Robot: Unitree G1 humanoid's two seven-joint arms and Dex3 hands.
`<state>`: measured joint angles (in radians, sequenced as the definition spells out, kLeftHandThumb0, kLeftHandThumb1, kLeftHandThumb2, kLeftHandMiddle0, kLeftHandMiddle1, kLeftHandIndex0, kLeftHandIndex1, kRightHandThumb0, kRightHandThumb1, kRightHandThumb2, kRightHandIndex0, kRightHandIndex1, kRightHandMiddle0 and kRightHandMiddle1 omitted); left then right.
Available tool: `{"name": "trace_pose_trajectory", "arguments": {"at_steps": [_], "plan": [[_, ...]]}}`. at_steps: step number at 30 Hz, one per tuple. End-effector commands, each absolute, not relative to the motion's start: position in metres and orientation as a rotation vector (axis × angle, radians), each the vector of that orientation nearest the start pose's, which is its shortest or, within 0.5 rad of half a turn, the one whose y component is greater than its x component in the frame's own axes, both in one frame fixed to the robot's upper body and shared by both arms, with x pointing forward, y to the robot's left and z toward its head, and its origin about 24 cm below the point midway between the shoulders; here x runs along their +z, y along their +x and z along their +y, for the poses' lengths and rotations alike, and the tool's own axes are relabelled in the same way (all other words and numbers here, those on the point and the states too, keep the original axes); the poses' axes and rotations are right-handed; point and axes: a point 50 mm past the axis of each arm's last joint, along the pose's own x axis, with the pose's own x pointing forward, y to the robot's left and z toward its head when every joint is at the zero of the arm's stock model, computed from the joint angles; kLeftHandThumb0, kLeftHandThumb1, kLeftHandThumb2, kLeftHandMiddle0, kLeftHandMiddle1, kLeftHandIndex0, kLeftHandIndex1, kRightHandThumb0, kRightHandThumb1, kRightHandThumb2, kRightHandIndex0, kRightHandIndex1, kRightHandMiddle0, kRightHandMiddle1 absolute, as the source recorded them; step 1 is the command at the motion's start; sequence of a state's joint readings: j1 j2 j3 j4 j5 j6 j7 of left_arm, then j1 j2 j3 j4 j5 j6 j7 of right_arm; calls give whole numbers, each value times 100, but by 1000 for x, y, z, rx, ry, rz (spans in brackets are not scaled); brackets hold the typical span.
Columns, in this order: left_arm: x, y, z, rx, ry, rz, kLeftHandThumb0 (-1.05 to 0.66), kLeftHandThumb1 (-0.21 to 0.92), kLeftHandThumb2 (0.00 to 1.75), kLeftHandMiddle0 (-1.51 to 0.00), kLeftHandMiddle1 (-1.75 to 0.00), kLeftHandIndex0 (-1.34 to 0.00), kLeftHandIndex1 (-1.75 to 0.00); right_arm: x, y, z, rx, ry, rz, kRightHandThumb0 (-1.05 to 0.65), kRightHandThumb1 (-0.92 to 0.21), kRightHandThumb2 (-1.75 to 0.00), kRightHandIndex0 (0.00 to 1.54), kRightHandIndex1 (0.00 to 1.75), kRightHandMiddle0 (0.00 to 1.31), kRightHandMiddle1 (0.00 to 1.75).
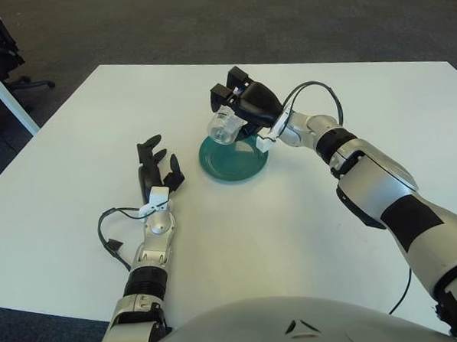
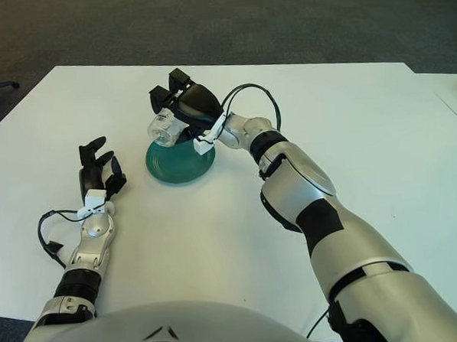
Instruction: Put the bottle into the plate.
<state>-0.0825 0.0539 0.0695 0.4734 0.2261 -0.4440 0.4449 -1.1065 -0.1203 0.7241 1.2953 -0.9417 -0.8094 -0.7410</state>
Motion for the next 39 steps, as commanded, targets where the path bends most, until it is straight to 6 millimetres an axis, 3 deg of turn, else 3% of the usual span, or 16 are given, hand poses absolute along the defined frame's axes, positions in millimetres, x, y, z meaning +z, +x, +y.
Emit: {"name": "trace_pose_trajectory", "arguments": {"at_steps": [1, 13, 25, 39], "plan": [[-6, 246, 188, 420, 238, -61, -82, 92, 71, -35, -59, -14, -114, 115, 352, -25, 592, -1133, -982, -38, -47, -117, 130, 175, 109, 175], [-3, 237, 191, 450, 215, -71, -81, 92, 69, -30, -42, -11, -113, 110, 353, -29, 616, -1158, -935, -40, -48, -117, 129, 175, 104, 175], [5, 222, 189, 460, 215, -107, -80, 92, 69, -32, -41, -12, -114, 104, 353, -29, 635, -1182, -892, -41, -50, -116, 128, 175, 101, 175], [16, 185, 197, 516, 181, -99, -75, 92, 66, -42, -48, -19, -114, 93, 351, -33, 645, -1146, -808, -39, -49, -114, 129, 175, 105, 175]]}}
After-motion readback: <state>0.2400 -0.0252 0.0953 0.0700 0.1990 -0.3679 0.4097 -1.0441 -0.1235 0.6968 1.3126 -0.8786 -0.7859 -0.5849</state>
